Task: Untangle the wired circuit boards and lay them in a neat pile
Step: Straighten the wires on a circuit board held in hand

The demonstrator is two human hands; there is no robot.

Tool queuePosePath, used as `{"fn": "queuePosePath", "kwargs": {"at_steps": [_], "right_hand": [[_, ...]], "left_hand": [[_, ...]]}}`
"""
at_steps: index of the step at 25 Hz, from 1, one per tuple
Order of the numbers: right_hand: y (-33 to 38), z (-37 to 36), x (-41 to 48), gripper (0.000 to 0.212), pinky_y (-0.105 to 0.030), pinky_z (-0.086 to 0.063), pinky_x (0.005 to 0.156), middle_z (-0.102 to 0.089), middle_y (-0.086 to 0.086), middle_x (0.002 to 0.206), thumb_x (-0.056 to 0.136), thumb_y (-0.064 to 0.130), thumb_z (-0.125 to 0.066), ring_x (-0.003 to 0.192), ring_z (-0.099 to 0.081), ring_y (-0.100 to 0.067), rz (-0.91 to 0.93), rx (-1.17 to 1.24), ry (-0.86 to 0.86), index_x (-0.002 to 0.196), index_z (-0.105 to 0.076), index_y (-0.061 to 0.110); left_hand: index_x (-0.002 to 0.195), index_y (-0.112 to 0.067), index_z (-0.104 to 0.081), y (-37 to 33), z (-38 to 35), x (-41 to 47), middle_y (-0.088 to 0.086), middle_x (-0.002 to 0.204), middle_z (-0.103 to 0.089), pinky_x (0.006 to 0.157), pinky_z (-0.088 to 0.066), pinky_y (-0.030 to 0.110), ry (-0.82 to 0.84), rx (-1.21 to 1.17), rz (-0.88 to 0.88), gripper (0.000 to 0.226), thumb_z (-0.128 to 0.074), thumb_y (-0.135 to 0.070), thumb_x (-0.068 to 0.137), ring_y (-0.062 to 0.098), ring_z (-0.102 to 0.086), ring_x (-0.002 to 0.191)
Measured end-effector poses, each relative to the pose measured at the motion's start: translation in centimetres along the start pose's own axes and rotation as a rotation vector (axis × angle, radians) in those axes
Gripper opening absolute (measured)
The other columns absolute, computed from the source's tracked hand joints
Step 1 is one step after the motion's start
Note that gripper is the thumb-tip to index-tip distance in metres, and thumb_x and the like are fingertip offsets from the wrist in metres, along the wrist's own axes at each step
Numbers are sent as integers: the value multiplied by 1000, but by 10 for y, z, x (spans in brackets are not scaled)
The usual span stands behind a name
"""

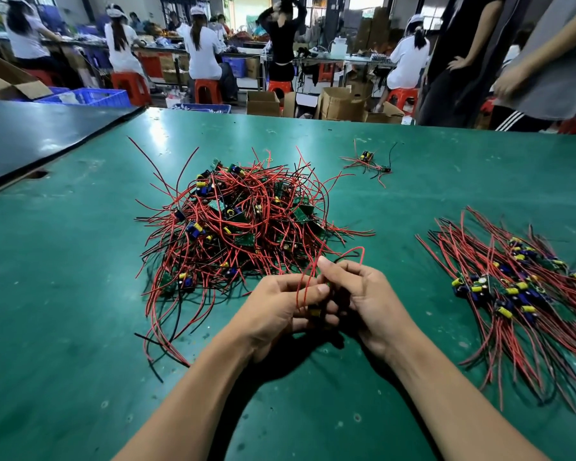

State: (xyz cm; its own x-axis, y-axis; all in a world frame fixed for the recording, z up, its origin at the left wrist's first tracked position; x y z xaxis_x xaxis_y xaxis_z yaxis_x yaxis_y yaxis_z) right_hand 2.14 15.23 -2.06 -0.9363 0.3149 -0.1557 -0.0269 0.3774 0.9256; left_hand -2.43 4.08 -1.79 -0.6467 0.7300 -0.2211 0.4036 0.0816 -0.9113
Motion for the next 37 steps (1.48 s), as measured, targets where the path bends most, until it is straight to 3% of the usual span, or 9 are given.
{"fn": "queuePosePath", "kwargs": {"at_steps": [3, 5, 9, 13, 19, 22, 28, 32, 37], "right_hand": [[7, 13, 6, 32, -16, -29, 37, -35, -1, 50, 68, 35, -82, 35, -30, -9, 46, 4, -122, 64, -58, 14], [15, 26, 11, 35, -18, -22, 36, -28, 2, 53, 69, 31, -80, 38, -23, -7, 87, 1, -237, 77, -57, 5], [12, 29, 19, 33, -17, -20, 32, -32, 2, 54, 91, 27, -69, 34, -24, -5, 10, 177, -290, 68, -55, 7], [7, 19, 19, 39, -16, -21, 28, -29, 5, 45, 97, 32, -62, 29, -23, -4, -87, 296, -239, 68, -48, 10], [-4, 0, 6, 34, -21, -45, 39, -58, -3, 53, 88, 36, -72, 38, -52, -11, 28, -72, -90, 84, -69, 2], [-2, -1, -2, 27, -21, -43, 40, -66, -11, 66, 87, 30, -71, 47, -59, -14, 25, -87, 69, 99, -75, 7], [0, 7, 3, 16, -27, -37, 46, -55, -11, 58, 89, 25, -73, 46, -45, -18, 95, -70, -95, 87, -76, 10], [15, 21, 8, 15, -18, -32, 41, -52, 8, 52, 93, 13, -67, 43, -35, -6, 188, 33, -248, 88, -67, -1], [19, 32, 12, 28, -15, -24, 34, -43, 4, 53, 95, 21, -62, 34, -28, -3, 52, 317, -268, 73, -58, 5]], "left_hand": [[73, -11, -75, 0, 0, 2, 15, 71, -70, 63, -55, 32, -6, 127, -72, 16, -67, -7, 87, 23, -66, 57], [75, -8, -73, 1, -4, 2, 14, 68, -68, 66, -47, 33, 1, 172, -94, 16, -66, -5, 89, 23, -63, 55], [76, -7, -74, -1, -7, 2, 13, 66, -67, 61, -50, 29, 11, 202, -135, 15, -66, -3, 88, 21, -61, 53], [81, -3, -72, -2, -6, -1, 15, 68, -66, 59, -53, 27, 51, 195, -136, 13, -63, 2, 89, 22, -61, 56], [78, -3, -68, -3, 0, 3, 6, 61, -62, 60, -48, 30, -122, 182, -190, 19, -57, -2, 94, 18, -55, 54], [75, -3, -65, -2, 4, 3, 9, 57, -56, 47, -44, 24, -127, 28, -137, 22, -55, -4, 95, 17, -51, 46], [81, -3, -68, -1, -4, 4, 8, 59, -60, 46, -47, 22, 18, 76, -125, 22, -53, -7, 97, 14, -50, 45], [81, -3, -67, -2, -7, 2, 5, 57, -53, 49, -45, 21, 103, 169, -123, 21, -53, -7, 97, 14, -48, 46], [82, -3, -65, -3, -10, 0, 5, 55, -53, 49, -44, 20, 172, 213, -46, 20, -53, -8, 97, 14, -50, 44]]}}
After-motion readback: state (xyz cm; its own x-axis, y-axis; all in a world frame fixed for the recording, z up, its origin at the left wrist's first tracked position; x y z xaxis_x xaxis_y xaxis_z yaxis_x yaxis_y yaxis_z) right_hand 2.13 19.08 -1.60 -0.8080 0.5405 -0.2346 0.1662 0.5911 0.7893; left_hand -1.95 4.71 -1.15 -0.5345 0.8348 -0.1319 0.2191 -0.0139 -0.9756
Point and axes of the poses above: each hand's wrist, its own x-axis towards the middle knuckle, its own z-axis out of the back of the hand, y = z × x, the point moved 5 cm from there along x, towards the middle knuckle
